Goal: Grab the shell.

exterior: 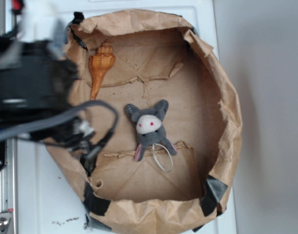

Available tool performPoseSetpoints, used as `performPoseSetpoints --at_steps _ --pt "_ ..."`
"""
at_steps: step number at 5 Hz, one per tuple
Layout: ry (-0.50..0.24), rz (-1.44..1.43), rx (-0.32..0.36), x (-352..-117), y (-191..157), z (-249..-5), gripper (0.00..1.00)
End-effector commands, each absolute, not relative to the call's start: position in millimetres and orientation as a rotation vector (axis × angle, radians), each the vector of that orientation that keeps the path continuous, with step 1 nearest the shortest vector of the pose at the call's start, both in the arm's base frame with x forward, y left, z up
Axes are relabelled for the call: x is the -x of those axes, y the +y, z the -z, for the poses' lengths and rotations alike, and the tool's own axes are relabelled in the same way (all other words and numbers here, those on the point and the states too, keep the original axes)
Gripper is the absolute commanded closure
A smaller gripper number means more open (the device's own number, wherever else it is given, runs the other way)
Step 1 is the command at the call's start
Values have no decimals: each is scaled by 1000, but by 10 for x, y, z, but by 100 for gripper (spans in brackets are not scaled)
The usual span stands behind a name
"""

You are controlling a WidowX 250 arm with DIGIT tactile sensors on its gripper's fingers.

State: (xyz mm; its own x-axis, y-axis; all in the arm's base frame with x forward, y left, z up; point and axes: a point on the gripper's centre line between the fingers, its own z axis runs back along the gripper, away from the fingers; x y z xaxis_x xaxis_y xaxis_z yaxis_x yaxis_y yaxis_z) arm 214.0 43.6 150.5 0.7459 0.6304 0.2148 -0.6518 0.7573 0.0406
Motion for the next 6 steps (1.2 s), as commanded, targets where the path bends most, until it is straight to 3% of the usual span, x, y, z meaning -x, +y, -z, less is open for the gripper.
performPoseSetpoints --at_steps 1,3,6 --pt "-239 -721 -112 -2159 545 -1690 0" --pt "-239 -721 -112 -2159 545 -1690 0" --pt "-315 -867 -159 -2865 630 -1463 0"
